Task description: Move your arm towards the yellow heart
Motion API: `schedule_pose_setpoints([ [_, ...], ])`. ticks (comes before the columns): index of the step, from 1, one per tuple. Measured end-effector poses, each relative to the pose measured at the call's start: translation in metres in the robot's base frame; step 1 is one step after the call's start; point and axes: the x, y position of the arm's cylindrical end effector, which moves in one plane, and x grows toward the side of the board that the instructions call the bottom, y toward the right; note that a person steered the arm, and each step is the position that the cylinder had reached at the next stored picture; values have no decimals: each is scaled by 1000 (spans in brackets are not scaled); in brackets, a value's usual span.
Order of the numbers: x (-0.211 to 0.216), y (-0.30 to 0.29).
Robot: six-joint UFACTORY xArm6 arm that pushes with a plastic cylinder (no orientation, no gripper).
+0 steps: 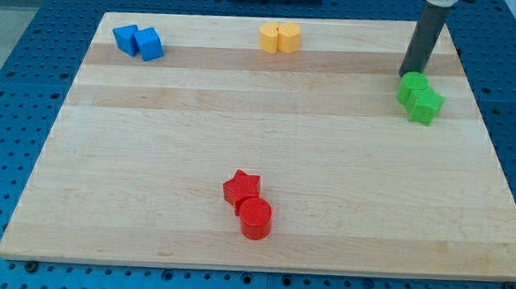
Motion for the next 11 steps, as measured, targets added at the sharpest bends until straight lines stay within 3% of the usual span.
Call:
schedule_pose_setpoints([
  [3,-6,0],
  [4,-41,-6],
  [5,-88,-43],
  [7,-128,-170],
  [9,-131,-228],
  [11,-107,-235],
])
